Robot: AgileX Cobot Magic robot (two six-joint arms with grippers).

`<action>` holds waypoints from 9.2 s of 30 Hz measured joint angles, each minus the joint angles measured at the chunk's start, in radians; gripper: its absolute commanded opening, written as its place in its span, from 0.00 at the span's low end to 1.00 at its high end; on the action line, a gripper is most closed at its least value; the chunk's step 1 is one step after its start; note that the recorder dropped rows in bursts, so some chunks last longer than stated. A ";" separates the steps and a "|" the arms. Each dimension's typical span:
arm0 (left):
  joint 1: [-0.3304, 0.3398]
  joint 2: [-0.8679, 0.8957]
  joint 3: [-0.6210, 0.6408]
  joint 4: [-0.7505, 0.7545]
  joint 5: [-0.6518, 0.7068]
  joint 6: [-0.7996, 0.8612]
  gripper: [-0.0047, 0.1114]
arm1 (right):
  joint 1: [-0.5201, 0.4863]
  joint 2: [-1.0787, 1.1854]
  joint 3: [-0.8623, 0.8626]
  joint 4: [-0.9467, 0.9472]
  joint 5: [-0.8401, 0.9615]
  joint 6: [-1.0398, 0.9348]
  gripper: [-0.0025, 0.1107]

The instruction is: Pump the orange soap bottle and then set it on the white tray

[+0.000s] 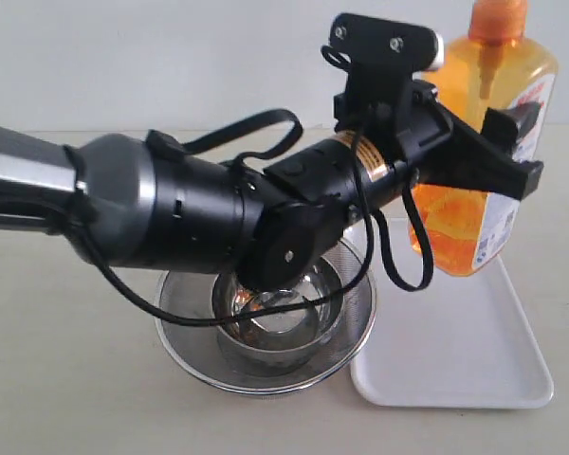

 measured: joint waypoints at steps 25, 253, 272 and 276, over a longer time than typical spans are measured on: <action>-0.015 0.166 -0.005 -0.115 -0.062 0.091 0.08 | 0.000 0.000 0.000 0.003 0.000 0.002 0.02; 0.827 -1.970 1.228 0.039 0.966 0.100 0.08 | -0.497 -0.599 -0.114 -0.632 1.336 0.189 0.02; 0.827 -1.970 1.228 0.039 0.966 0.100 0.08 | -0.497 -0.599 -0.327 -0.450 1.523 0.275 0.02; 0.827 -1.970 1.228 0.039 0.966 0.100 0.08 | -0.497 -0.590 -0.329 -0.381 1.499 0.285 0.02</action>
